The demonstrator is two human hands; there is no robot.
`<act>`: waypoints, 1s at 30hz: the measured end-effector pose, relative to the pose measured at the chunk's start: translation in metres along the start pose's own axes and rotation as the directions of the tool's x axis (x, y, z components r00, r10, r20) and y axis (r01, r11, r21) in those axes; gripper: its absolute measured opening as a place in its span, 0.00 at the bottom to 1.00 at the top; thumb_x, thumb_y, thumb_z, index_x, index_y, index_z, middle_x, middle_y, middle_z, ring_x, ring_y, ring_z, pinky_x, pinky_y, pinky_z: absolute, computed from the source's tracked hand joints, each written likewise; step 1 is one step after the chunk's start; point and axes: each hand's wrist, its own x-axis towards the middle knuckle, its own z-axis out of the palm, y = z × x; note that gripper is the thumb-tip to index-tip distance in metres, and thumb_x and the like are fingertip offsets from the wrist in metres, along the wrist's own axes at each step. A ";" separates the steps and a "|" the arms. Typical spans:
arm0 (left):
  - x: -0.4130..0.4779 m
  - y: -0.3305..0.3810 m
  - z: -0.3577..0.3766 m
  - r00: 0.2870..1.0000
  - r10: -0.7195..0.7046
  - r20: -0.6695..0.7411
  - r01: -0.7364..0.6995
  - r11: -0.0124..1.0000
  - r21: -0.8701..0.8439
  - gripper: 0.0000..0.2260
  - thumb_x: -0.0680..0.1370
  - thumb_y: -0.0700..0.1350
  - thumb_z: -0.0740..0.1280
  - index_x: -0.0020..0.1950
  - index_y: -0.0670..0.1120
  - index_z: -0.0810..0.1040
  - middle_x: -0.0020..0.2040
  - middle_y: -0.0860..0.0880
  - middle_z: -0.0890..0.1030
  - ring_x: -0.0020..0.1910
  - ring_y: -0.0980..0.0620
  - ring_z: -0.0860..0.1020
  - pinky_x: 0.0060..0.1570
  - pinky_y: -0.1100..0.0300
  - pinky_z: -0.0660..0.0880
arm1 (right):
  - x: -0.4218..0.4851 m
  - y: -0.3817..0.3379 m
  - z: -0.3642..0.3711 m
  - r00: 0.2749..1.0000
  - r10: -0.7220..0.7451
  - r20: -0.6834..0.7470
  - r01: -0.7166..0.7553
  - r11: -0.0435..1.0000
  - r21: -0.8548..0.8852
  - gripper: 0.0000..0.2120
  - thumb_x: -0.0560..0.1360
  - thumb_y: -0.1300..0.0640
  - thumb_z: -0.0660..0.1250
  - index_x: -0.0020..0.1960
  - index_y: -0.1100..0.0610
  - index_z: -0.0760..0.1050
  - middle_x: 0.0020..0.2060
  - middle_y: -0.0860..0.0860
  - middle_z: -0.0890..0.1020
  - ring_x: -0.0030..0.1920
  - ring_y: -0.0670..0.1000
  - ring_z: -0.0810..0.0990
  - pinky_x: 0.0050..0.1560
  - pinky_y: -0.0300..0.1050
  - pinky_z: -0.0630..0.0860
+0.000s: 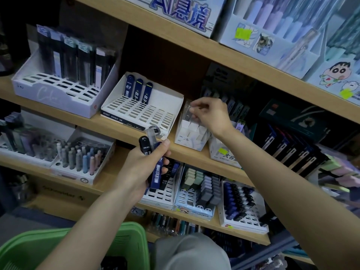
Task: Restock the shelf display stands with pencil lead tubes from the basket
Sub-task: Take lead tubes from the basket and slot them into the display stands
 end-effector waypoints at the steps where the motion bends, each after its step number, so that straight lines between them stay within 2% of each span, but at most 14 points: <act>1: 0.000 0.000 0.000 1.000 -0.002 0.002 0.002 1.000 0.002 0.10 0.74 0.47 0.69 0.50 0.42 0.80 0.34 0.51 0.80 0.29 0.59 0.75 0.26 0.67 0.72 | 0.000 0.001 0.001 0.999 0.036 0.011 -0.037 0.998 0.050 0.07 0.74 0.64 0.70 0.52 0.61 0.79 0.43 0.55 0.80 0.42 0.51 0.82 0.46 0.41 0.81; 3: 0.000 -0.001 0.000 1.000 -0.007 0.006 0.007 1.000 0.006 0.10 0.74 0.47 0.69 0.50 0.42 0.79 0.33 0.52 0.79 0.28 0.59 0.75 0.26 0.67 0.72 | 0.001 0.004 0.002 1.000 0.015 0.003 -0.015 1.000 0.021 0.06 0.73 0.65 0.71 0.49 0.61 0.78 0.42 0.55 0.80 0.42 0.52 0.82 0.46 0.43 0.82; 6: 0.001 -0.002 0.000 1.000 -0.009 0.009 0.009 1.000 0.007 0.11 0.74 0.48 0.69 0.51 0.41 0.79 0.33 0.51 0.79 0.28 0.59 0.75 0.26 0.67 0.72 | 0.003 0.004 0.002 0.996 -0.089 -0.009 0.086 0.984 -0.159 0.04 0.73 0.61 0.71 0.47 0.56 0.79 0.39 0.48 0.79 0.38 0.42 0.77 0.47 0.43 0.79; 10: 0.001 -0.002 0.001 1.000 -0.011 0.016 0.011 1.000 0.010 0.11 0.74 0.47 0.69 0.51 0.41 0.79 0.34 0.50 0.79 0.29 0.59 0.75 0.26 0.67 0.71 | 0.002 0.002 0.005 0.984 -0.175 0.023 0.175 0.957 -0.230 0.04 0.74 0.60 0.70 0.48 0.55 0.79 0.42 0.48 0.79 0.40 0.44 0.77 0.48 0.46 0.79; 15: -0.001 -0.001 0.002 1.000 -0.008 0.026 0.008 1.000 0.013 0.10 0.74 0.47 0.69 0.48 0.42 0.79 0.34 0.51 0.79 0.29 0.59 0.76 0.26 0.67 0.71 | 0.001 0.004 0.005 0.989 -0.150 0.021 0.150 0.956 -0.253 0.05 0.75 0.60 0.67 0.50 0.55 0.78 0.42 0.49 0.79 0.42 0.47 0.78 0.48 0.49 0.79; 18: -0.002 0.000 0.001 1.000 -0.011 0.022 0.011 1.000 0.002 0.11 0.74 0.47 0.69 0.50 0.41 0.79 0.34 0.50 0.79 0.29 0.59 0.76 0.26 0.67 0.72 | -0.002 0.005 0.003 0.989 -0.143 0.028 0.145 0.957 -0.251 0.07 0.75 0.59 0.67 0.53 0.56 0.77 0.43 0.49 0.79 0.44 0.48 0.78 0.49 0.49 0.79; 30: -0.008 0.002 0.008 0.999 -0.024 0.027 0.024 0.999 -0.025 0.11 0.74 0.48 0.69 0.51 0.41 0.79 0.33 0.52 0.79 0.30 0.58 0.75 0.26 0.67 0.72 | -0.010 0.004 -0.004 0.984 -0.177 0.022 0.176 0.942 -0.285 0.10 0.74 0.58 0.69 0.55 0.56 0.75 0.44 0.49 0.78 0.44 0.48 0.78 0.49 0.51 0.79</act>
